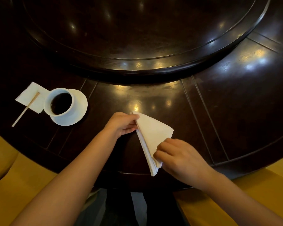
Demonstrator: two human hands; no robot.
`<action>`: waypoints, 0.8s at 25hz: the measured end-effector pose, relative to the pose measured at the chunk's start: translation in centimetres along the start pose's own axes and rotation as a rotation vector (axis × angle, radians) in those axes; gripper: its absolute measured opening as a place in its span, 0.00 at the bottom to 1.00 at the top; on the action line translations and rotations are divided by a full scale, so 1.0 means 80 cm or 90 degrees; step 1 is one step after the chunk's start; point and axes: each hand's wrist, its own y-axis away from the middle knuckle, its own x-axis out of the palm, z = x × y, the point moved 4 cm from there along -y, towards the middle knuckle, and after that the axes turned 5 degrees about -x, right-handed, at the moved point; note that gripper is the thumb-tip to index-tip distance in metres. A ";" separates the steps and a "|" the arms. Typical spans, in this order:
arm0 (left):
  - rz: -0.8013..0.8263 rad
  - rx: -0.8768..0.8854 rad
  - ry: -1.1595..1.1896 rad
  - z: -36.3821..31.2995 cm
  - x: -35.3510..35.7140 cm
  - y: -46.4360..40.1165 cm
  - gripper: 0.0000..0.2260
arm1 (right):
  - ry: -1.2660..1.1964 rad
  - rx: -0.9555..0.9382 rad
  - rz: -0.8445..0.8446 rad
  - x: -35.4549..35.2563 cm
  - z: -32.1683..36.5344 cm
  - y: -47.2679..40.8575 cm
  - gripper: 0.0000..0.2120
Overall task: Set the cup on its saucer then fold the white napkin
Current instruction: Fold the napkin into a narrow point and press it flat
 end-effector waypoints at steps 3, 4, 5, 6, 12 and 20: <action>-0.007 0.048 -0.142 -0.013 0.000 0.001 0.03 | 0.015 -0.004 0.017 0.030 0.016 0.011 0.02; 0.004 0.064 -0.197 -0.016 0.000 0.001 0.02 | 0.017 0.000 0.019 0.039 0.020 0.014 0.02; 0.009 0.080 -0.251 -0.019 0.000 0.000 0.02 | 0.018 0.007 0.022 0.048 0.022 0.016 0.03; 0.004 0.100 -0.304 -0.021 -0.002 0.000 0.03 | 0.021 0.015 0.020 0.054 0.023 0.017 0.04; -0.121 0.248 -0.385 -0.024 -0.007 -0.004 0.06 | 0.024 0.036 -0.047 0.074 0.020 0.020 0.06; -0.202 0.349 -0.386 -0.014 -0.005 -0.006 0.07 | -0.004 0.126 -0.091 0.096 0.013 0.022 0.10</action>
